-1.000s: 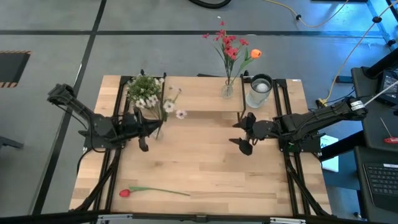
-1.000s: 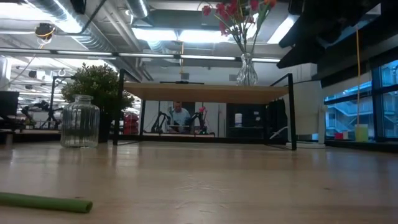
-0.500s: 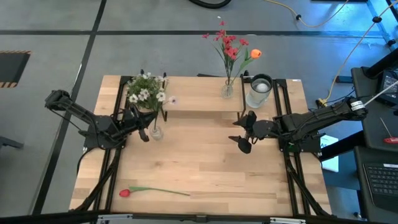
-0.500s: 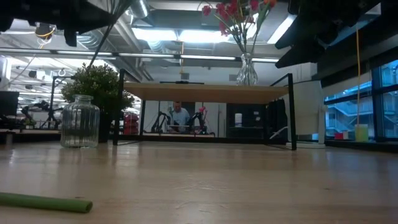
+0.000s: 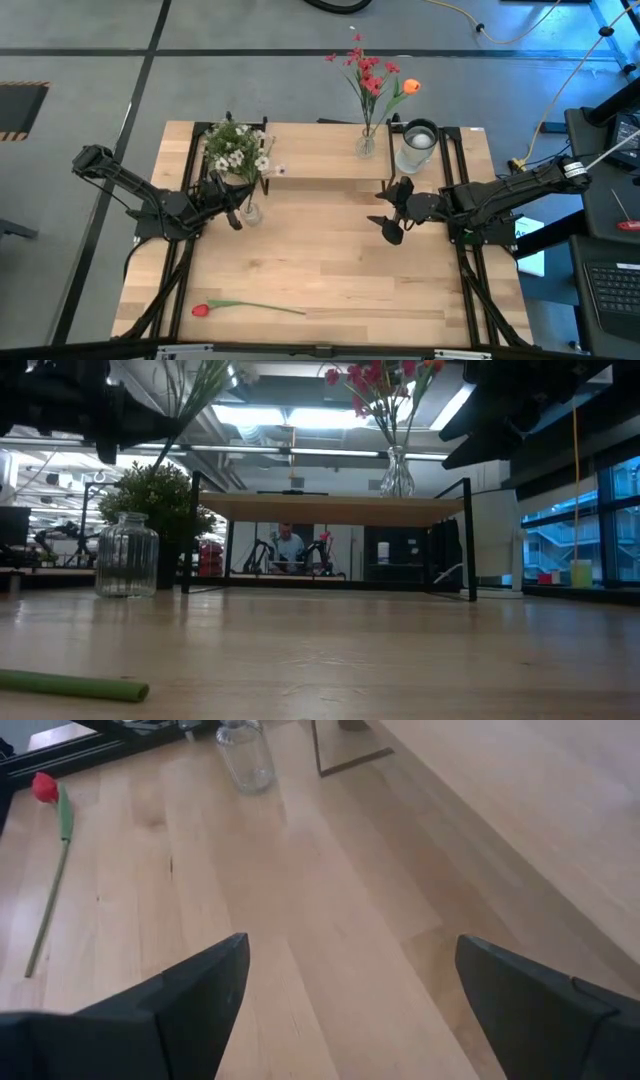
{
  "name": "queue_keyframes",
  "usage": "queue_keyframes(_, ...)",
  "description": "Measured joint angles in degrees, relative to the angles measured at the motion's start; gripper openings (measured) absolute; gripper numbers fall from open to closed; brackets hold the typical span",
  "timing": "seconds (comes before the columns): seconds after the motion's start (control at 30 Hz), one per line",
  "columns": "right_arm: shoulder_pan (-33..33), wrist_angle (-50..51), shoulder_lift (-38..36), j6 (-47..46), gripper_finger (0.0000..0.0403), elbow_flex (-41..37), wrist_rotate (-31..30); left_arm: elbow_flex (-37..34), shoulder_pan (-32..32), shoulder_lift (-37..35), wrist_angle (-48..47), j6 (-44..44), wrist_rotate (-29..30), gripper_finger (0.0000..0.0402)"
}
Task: Pick and place flowers into a vace then onto a shelf
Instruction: Put the white flowers into the transparent vase
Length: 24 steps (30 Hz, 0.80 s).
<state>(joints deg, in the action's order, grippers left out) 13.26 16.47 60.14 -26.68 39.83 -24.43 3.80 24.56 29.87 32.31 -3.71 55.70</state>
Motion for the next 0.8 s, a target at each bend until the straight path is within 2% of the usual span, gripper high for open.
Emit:
queue_keyframes(0.47,0.0,0.0,0.0,0.0,0.0353,0.0,-0.1,-3.4,0.0,0.0,-2.5,-1.5,0.2,0.0006)
queue_keyframes(0.8,0.0,0.1,0.0,0.0,0.0353,0.0,-0.1,-3.4,0.0,0.2,-7.2,-1.7,-3.1,0.0009)
